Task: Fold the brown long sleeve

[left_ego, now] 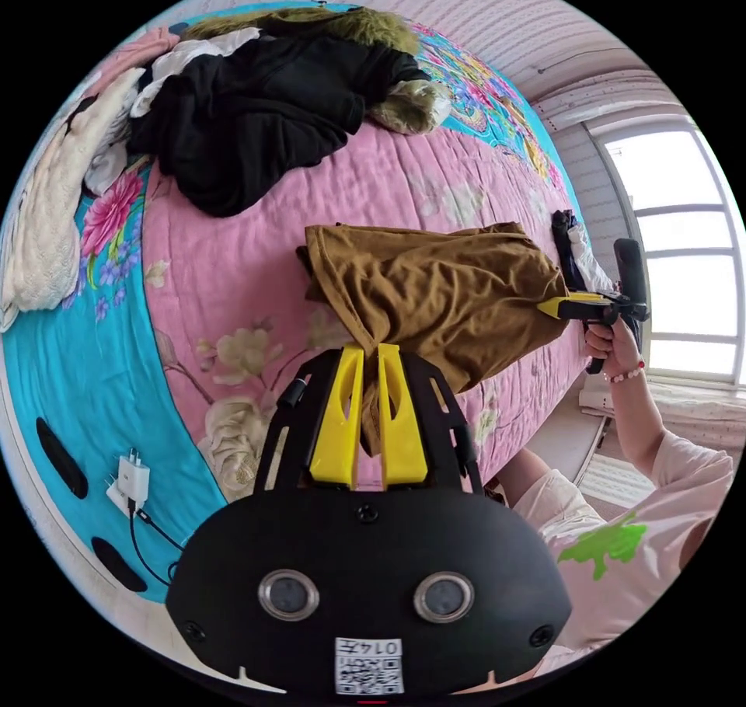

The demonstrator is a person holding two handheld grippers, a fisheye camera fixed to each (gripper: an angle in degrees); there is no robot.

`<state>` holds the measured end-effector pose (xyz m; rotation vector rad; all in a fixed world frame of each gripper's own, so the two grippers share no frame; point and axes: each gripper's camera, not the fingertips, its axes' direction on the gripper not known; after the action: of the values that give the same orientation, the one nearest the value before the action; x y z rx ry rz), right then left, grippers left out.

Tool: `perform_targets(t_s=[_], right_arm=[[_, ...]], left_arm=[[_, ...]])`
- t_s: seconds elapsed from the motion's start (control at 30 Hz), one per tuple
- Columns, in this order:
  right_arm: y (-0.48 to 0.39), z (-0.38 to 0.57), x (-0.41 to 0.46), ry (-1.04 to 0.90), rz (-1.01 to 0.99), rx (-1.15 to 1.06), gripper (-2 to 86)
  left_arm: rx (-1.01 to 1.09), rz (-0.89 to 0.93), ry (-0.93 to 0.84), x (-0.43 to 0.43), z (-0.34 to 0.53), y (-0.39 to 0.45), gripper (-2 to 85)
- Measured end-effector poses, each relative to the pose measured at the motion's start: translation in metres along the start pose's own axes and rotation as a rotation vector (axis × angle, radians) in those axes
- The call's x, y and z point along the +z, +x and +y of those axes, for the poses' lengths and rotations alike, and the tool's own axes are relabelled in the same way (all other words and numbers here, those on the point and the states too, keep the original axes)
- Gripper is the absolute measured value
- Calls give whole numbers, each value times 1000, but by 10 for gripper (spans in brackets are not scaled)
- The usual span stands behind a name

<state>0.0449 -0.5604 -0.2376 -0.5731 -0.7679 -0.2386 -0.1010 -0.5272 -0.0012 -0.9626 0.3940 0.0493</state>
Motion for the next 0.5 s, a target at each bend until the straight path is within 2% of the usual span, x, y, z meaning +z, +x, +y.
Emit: perform_targets(t_s=[0.27, 0.5], right_arm=[[37, 99, -120, 133, 154, 42, 37], [90, 191, -237, 279, 285, 163, 38]], left_arm=[[198, 10, 8, 9, -90, 166, 31], [409, 52, 40, 46, -192, 374, 31]])
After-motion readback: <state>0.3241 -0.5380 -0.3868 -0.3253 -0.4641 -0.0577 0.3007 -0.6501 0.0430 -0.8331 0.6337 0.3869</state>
